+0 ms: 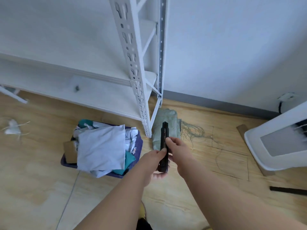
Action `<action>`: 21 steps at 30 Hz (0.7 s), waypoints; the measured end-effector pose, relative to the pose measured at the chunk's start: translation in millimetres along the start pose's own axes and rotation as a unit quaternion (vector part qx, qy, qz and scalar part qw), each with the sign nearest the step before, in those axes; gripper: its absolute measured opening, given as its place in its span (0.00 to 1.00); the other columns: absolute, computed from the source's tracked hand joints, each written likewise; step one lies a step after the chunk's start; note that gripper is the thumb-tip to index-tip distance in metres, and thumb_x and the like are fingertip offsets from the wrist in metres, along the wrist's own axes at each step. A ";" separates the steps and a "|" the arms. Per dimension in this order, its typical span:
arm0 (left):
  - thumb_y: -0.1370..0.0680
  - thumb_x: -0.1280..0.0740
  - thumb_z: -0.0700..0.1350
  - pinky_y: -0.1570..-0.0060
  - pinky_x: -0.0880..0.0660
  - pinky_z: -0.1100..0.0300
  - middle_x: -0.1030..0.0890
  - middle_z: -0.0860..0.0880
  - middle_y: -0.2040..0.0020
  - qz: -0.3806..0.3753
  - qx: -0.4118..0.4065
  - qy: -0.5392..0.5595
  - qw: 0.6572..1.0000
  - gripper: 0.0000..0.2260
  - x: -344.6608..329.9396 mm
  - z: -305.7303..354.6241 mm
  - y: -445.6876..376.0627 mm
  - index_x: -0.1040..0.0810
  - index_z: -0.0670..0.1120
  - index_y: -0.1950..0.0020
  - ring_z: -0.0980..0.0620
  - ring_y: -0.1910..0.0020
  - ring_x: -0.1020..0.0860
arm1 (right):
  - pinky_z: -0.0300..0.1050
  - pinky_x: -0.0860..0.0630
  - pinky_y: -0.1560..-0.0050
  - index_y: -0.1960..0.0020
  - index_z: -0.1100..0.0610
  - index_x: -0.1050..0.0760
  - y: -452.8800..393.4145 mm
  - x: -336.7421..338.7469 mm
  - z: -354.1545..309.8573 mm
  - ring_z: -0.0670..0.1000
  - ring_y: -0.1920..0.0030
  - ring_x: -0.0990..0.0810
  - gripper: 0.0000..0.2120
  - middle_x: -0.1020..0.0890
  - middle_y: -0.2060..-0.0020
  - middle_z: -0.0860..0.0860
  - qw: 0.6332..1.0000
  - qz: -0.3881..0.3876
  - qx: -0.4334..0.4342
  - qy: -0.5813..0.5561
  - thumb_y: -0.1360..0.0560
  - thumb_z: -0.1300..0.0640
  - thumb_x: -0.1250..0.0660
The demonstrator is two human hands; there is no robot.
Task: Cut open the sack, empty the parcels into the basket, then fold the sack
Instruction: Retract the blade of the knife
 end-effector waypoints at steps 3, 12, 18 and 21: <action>0.23 0.36 0.60 0.61 0.22 0.57 0.19 0.48 0.60 0.011 -0.010 0.039 0.999 0.17 45.9 33.0 26.0 0.20 0.47 0.52 0.50 0.60 0.21 | 0.52 0.22 0.44 0.51 0.53 0.22 22.7 -51.9 -41.8 0.53 0.55 0.20 0.03 0.18 0.55 0.52 0.998 -0.043 0.039 0.011 0.23 0.54 0.33; 0.22 0.36 0.52 0.63 0.21 0.58 0.16 0.45 0.53 0.092 -0.161 0.010 0.983 0.12 166.9 159.9 101.6 0.19 0.47 0.46 0.48 0.52 0.18 | 0.43 0.20 0.62 0.39 0.59 0.25 85.3 -181.3 -155.2 0.54 0.54 0.18 0.12 0.18 0.48 0.60 0.987 -0.128 0.093 0.014 0.21 0.59 0.37; 0.22 0.34 0.48 0.57 0.18 0.47 0.17 0.42 0.49 0.138 -0.184 0.005 0.973 0.09 195.5 209.2 91.6 0.18 0.47 0.46 0.42 0.49 0.18 | 0.38 0.21 0.66 0.35 0.49 0.26 78.6 -208.8 -174.3 0.48 0.51 0.16 0.14 0.16 0.47 0.52 0.987 -0.129 0.098 0.000 0.21 0.55 0.37; 0.22 0.35 0.45 0.63 0.20 0.54 0.17 0.41 0.52 0.146 -0.175 0.017 0.973 0.09 193.6 226.9 73.8 0.18 0.45 0.46 0.42 0.56 0.18 | 0.40 0.20 0.65 0.34 0.47 0.27 59.3 -210.5 -182.9 0.48 0.50 0.16 0.16 0.16 0.48 0.51 0.988 -0.121 0.092 0.013 0.21 0.56 0.37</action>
Point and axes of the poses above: each hand's wrist, its own y-axis away from the middle knuckle, its own x-axis out of the back of the hand, z = x × y, the point moved 8 cm from there along -y, towards the middle knuckle
